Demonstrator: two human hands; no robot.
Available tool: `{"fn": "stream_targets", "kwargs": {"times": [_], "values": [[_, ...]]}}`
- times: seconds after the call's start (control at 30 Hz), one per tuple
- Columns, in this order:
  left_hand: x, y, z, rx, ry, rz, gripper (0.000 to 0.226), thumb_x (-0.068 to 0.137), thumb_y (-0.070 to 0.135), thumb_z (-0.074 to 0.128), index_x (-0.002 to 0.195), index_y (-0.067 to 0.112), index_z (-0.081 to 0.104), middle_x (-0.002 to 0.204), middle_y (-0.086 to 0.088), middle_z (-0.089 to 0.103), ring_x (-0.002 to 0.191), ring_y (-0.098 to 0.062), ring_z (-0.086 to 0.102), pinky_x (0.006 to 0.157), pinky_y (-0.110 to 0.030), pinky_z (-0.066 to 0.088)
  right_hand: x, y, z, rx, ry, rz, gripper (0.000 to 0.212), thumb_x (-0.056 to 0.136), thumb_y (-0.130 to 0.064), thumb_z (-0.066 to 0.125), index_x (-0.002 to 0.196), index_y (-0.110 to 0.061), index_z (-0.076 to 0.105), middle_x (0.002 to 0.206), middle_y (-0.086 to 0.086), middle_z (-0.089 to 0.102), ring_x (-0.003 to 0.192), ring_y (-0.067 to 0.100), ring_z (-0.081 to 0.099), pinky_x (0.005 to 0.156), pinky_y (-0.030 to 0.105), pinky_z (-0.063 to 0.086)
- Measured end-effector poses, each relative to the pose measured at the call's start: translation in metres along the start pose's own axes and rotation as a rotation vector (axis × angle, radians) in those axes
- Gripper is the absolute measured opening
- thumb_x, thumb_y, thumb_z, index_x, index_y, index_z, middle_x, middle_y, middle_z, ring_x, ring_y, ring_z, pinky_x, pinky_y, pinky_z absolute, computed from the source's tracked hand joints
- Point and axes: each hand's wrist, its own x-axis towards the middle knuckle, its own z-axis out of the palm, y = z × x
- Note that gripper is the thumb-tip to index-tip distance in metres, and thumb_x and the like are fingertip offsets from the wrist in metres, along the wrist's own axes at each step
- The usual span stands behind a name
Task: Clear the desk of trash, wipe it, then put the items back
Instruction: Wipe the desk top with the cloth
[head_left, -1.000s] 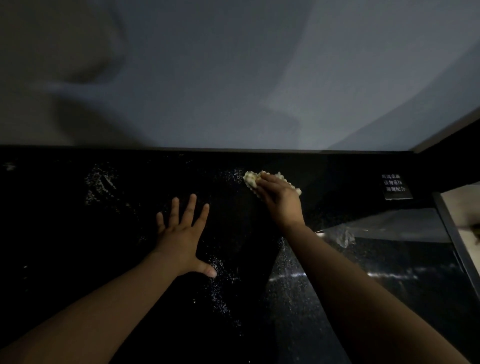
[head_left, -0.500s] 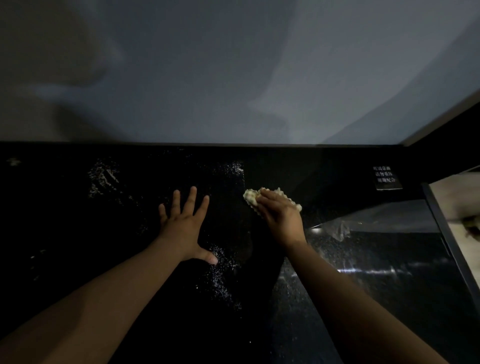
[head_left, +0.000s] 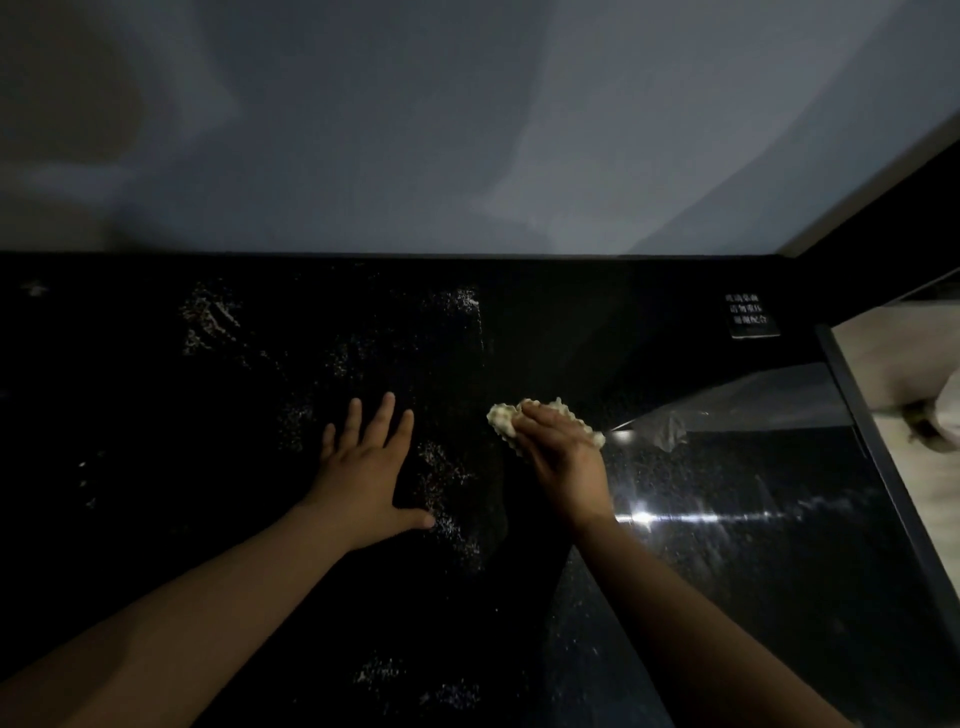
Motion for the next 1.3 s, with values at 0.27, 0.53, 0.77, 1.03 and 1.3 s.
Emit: {"fn": "stream_targets", "kwargs": {"times": [0.27, 0.53, 0.77, 1.03, 1.3], "values": [[-0.034, 0.013, 0.024, 0.035, -0.044, 0.029, 0.13, 0.067, 0.075, 0.063, 0.149, 0.021, -0.022, 0.15, -0.008, -0.04, 0.138, -0.037, -0.033, 0.117, -0.056, -0.007, -0.039, -0.005, 0.003, -0.003, 0.005, 0.033, 0.026, 0.089, -0.022, 0.065, 0.115, -0.024, 0.07, 0.131, -0.006, 0.06, 0.125, 0.007, 0.05, 0.11, 0.025, 0.033], [-0.057, 0.012, 0.05, 0.054, -0.077, -0.04, 0.14, 0.06, 0.077, 0.067, 0.147, 0.018, -0.026, 0.144, -0.013, -0.046, 0.136, -0.044, -0.034, 0.113, -0.061, -0.006, -0.069, -0.01, 0.003, -0.016, 0.017, 0.045, 0.026, 0.088, -0.021, 0.067, 0.114, -0.024, 0.07, 0.13, -0.005, 0.061, 0.124, 0.009, 0.052, 0.11, 0.032, 0.036], [-0.058, 0.006, 0.059, 0.076, -0.07, -0.04, 0.142, 0.058, 0.074, 0.071, 0.148, 0.018, -0.024, 0.146, -0.013, -0.044, 0.137, -0.043, -0.032, 0.113, -0.062, -0.004, -0.092, -0.014, 0.003, -0.037, 0.011, 0.076, 0.027, 0.09, -0.022, 0.065, 0.116, -0.025, 0.069, 0.133, -0.006, 0.059, 0.127, 0.009, 0.049, 0.112, 0.025, 0.03], [-0.055, 0.006, 0.059, 0.08, -0.067, -0.04, 0.144, 0.056, 0.071, 0.074, 0.149, 0.017, -0.022, 0.149, -0.015, -0.039, 0.137, -0.046, -0.029, 0.112, -0.064, -0.001, -0.12, -0.023, 0.004, -0.058, 0.016, 0.131, 0.027, 0.089, -0.021, 0.066, 0.116, -0.024, 0.069, 0.132, -0.004, 0.059, 0.126, 0.008, 0.05, 0.111, 0.017, 0.025], [-0.053, 0.007, 0.059, 0.101, -0.065, -0.042, 0.144, 0.056, 0.072, 0.073, 0.149, 0.015, -0.022, 0.15, -0.017, -0.037, 0.138, -0.047, -0.027, 0.112, -0.065, 0.0, -0.15, -0.031, 0.001, -0.075, 0.026, 0.147, 0.027, 0.088, -0.021, 0.068, 0.114, -0.023, 0.07, 0.13, -0.003, 0.061, 0.123, 0.011, 0.053, 0.11, 0.03, 0.036]]}}
